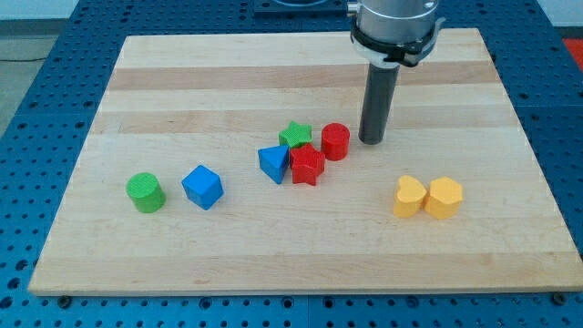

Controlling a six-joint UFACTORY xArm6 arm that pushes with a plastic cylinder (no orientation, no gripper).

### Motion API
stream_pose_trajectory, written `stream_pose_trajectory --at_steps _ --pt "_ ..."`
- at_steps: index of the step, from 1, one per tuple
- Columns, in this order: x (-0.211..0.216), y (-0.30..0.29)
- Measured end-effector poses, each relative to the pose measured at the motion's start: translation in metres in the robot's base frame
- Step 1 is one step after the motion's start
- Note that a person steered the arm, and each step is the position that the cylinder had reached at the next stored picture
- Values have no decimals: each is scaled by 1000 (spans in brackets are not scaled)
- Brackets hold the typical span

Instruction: Slide the red circle diagonally to the top left side of the yellow heart

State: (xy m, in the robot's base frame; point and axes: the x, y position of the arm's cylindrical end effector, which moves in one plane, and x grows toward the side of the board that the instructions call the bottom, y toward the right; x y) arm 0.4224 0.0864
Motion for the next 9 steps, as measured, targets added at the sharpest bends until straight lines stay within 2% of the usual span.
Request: stream_pose_trajectory --at_steps 3,9 --pt "-24 -18" --pt "-10 -28"
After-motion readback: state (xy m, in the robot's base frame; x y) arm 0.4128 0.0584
